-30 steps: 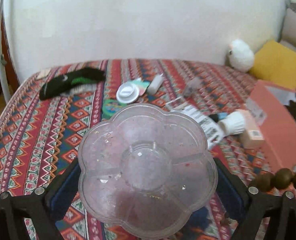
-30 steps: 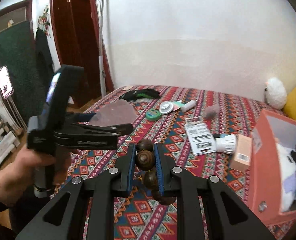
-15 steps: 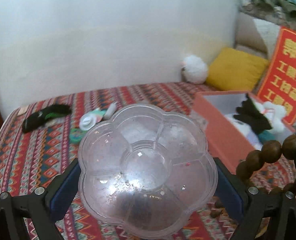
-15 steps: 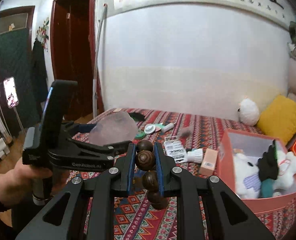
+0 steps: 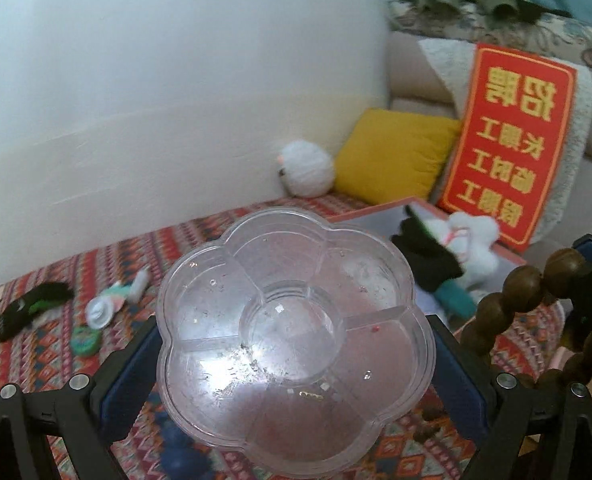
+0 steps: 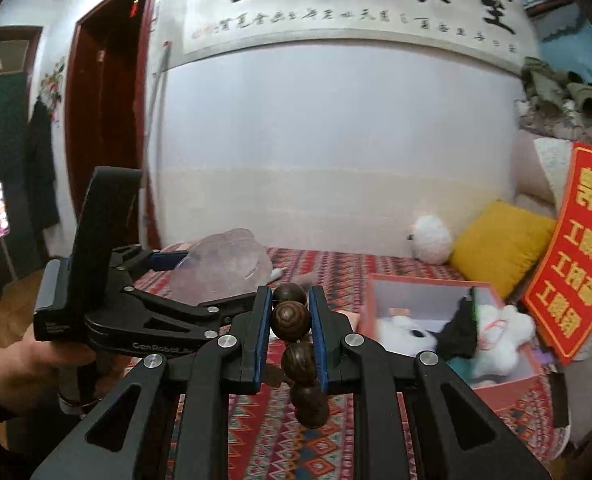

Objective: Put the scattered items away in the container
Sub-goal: 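Carry the bracelet and clear tray to the pink box and release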

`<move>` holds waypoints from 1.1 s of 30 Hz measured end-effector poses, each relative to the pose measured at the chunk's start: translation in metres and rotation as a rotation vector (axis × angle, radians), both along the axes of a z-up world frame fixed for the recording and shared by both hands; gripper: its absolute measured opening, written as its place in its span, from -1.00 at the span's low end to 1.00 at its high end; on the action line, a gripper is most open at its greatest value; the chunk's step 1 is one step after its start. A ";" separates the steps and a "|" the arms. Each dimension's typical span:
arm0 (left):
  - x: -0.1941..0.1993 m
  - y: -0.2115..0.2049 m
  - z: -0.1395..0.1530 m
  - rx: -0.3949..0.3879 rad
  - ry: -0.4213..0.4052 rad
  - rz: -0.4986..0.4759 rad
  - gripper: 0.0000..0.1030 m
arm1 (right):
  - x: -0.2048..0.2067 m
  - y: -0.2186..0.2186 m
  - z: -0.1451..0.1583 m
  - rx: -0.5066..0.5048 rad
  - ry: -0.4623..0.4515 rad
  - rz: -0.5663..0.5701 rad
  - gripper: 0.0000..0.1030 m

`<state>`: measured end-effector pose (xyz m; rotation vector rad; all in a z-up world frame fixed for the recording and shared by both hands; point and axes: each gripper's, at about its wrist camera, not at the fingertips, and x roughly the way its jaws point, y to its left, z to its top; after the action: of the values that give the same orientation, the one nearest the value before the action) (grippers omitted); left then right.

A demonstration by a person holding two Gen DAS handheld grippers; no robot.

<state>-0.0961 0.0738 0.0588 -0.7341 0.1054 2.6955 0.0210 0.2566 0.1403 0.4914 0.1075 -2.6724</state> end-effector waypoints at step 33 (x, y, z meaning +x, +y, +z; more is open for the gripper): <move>-0.231 0.180 -0.095 -0.021 -0.288 -0.129 0.95 | -0.274 0.173 -0.087 -0.126 -0.047 -0.272 0.60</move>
<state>-0.3270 0.2537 -0.0361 -1.0743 0.1056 2.4426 -0.2528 0.4298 0.0534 0.5625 -0.1514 -2.9059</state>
